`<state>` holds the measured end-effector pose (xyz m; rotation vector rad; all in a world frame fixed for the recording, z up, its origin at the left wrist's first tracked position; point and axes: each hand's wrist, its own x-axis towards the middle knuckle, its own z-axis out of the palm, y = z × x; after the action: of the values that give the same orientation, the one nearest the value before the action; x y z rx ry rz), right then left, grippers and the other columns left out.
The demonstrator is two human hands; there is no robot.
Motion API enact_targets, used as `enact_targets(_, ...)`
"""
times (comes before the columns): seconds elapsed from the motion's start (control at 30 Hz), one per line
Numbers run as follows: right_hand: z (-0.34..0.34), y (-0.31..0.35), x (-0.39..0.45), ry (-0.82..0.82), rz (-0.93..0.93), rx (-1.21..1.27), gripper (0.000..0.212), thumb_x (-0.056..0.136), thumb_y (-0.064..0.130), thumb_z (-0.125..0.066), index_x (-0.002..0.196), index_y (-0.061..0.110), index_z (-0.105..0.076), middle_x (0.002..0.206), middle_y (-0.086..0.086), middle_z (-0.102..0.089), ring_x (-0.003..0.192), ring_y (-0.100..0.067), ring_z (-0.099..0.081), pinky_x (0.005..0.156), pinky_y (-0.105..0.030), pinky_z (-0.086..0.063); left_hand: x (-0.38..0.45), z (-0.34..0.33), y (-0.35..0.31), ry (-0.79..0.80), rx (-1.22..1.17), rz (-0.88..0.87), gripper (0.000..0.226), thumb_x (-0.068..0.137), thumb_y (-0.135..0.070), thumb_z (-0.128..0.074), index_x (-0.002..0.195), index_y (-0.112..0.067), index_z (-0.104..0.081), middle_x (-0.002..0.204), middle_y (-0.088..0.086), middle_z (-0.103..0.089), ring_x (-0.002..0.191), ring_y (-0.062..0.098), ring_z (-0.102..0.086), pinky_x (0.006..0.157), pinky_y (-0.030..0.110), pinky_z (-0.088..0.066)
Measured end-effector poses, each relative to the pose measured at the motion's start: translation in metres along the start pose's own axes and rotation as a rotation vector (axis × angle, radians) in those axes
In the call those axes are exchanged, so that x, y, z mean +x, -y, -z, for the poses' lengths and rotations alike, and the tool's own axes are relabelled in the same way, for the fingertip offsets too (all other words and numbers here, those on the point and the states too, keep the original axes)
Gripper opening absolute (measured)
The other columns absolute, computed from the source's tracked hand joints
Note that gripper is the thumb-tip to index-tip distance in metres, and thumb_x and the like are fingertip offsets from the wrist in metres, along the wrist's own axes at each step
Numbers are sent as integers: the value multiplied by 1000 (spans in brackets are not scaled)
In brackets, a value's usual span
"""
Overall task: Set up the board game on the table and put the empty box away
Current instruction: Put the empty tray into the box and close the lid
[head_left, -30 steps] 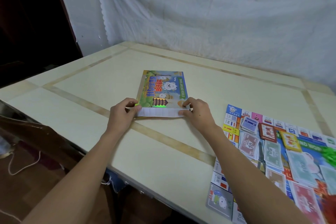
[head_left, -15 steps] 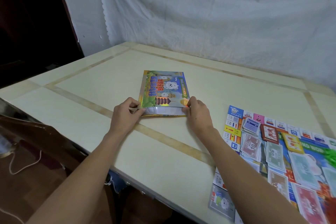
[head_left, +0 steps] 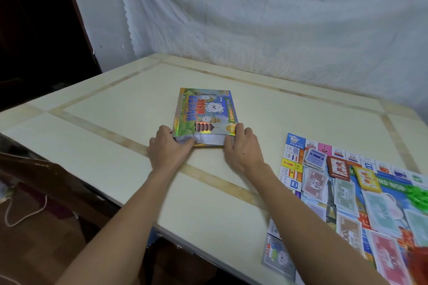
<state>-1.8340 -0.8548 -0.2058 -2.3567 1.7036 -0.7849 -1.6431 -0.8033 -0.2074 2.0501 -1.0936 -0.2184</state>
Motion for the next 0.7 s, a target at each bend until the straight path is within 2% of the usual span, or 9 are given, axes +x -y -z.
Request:
enact_targets(0.07,3,9,-1,23,-113,35,52,85,58,-40,111,13,-46,98,-6,-44,84,-30,-45,79,-39,-47,-3,-3,-5,11,22,41,67,64,-65,-66,105,-19,-42,107,0,-57,107,32,-51,90,44,-42)
enact_targets(0.13,7,16,-1,76,-191,31,66,79,69,-51,120,18,-42,107,-7,-45,99,-32,-49,84,-41,-43,-6,-5,-9,24,46,63,85,60,-72,-66,122,-21,-39,123,1,-55,117,34,-48,96,46,-37)
enact_targets(0.23,12,29,-1,146,-254,-73,98,61,93,-43,128,22,-36,114,-5,-43,111,-29,-46,87,-45,-41,-11,-6,-13,9,78,49,98,56,-75,-67,133,-26,-31,130,3,-53,119,37,-47,96,48,-33)
enact_targets(0.37,7,37,-2,168,-325,-150,105,56,96,-41,130,22,-32,116,-5,-41,114,-28,-43,83,-44,-37,-9,-7,-9,32,95,-2,99,53,-70,-74,133,-28,-34,130,2,-52,116,37,-47,94,47,-34)
enact_targets(0.43,5,36,-2,169,-305,-206,101,59,93,-43,130,22,-28,116,-5,-40,111,-28,-43,81,-44,-35,-8,-8,-6,46,93,-8,93,54,-63,-78,131,-30,-37,129,1,-52,117,35,-47,95,45,-34)
enact_targets(0.6,2,22,-4,30,-331,-50,48,76,56,-47,114,29,-36,108,-2,-46,103,-29,-49,80,-43,-35,-6,-8,-4,32,103,-31,72,67,-48,-71,131,-32,-40,125,0,-55,116,34,-48,95,45,-34)
enact_targets(0.7,4,13,-1,21,-340,84,45,79,45,-56,114,25,-37,110,-2,-49,102,-30,-50,82,-42,-34,-3,-10,-1,13,69,-21,63,72,-40,-67,129,-31,-41,122,0,-58,114,34,-49,93,45,-34)
